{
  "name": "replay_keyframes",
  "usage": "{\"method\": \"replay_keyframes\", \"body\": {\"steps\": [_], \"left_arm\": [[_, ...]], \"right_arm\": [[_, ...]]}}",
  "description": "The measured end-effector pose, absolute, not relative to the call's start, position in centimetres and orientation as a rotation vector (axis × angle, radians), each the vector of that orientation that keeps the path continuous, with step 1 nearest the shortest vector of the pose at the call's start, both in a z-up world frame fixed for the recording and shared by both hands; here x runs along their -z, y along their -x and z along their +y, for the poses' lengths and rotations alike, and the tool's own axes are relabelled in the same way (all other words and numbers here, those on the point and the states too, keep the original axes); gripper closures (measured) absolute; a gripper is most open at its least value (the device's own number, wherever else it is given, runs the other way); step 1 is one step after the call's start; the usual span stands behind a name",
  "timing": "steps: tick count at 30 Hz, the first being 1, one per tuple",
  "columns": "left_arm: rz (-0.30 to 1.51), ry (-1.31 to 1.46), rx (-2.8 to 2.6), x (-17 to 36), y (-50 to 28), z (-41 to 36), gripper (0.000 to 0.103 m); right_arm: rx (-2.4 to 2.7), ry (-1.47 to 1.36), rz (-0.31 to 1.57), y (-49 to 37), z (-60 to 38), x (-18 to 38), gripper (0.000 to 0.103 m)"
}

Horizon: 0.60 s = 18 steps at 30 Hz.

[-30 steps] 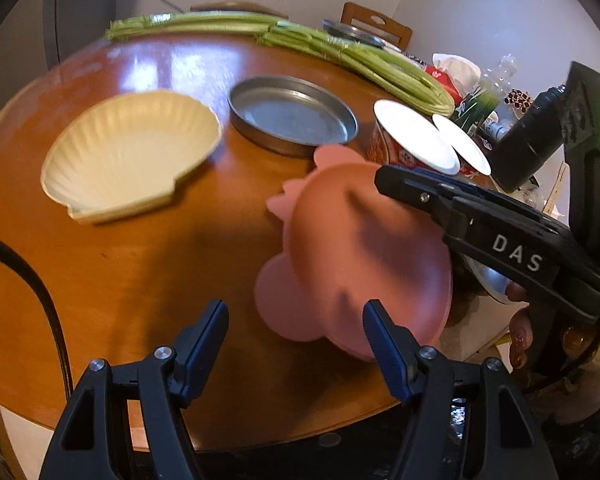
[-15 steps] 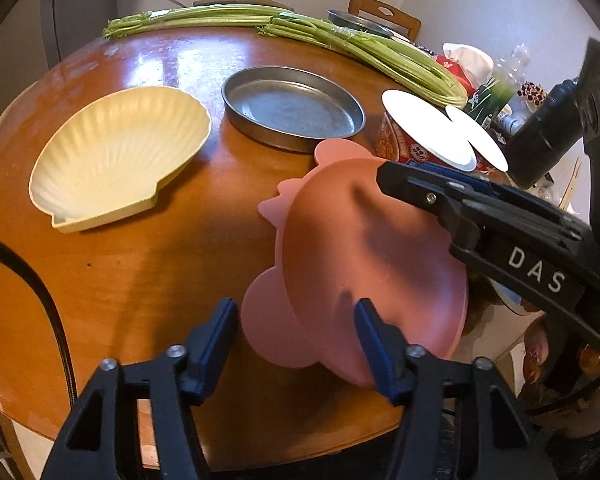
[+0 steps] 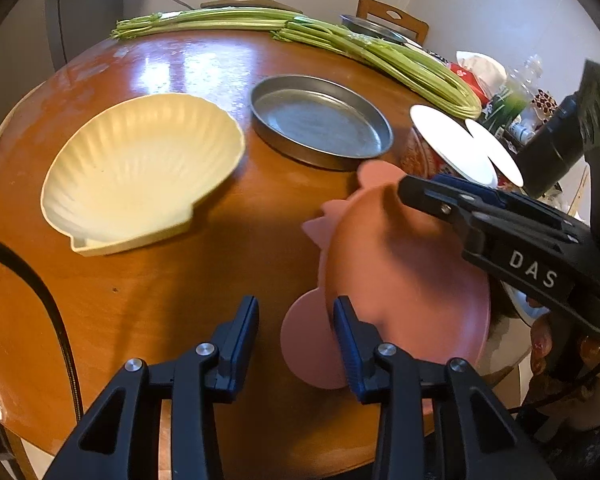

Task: Organize plates and bowls
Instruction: 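Grasp the pink pig-eared bowl rim with the left tool while the right tool grasps it too, then carry the pink bowl with both tools over the cream shell bowl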

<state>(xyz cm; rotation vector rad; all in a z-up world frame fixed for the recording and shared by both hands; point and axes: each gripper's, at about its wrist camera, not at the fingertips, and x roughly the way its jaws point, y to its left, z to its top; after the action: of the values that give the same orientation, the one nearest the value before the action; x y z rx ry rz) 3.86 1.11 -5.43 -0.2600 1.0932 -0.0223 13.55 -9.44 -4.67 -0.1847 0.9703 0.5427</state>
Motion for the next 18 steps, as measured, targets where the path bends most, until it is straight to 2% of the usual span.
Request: {"method": "replay_keyframes", "body": {"steps": [18], "left_arm": [[1.078,0.294,-0.072,5.4,-4.7,6.1,0.063]], "right_arm": [[-0.617,0.191,1.030,-11.5,-8.6,5.5,0.063]]}}
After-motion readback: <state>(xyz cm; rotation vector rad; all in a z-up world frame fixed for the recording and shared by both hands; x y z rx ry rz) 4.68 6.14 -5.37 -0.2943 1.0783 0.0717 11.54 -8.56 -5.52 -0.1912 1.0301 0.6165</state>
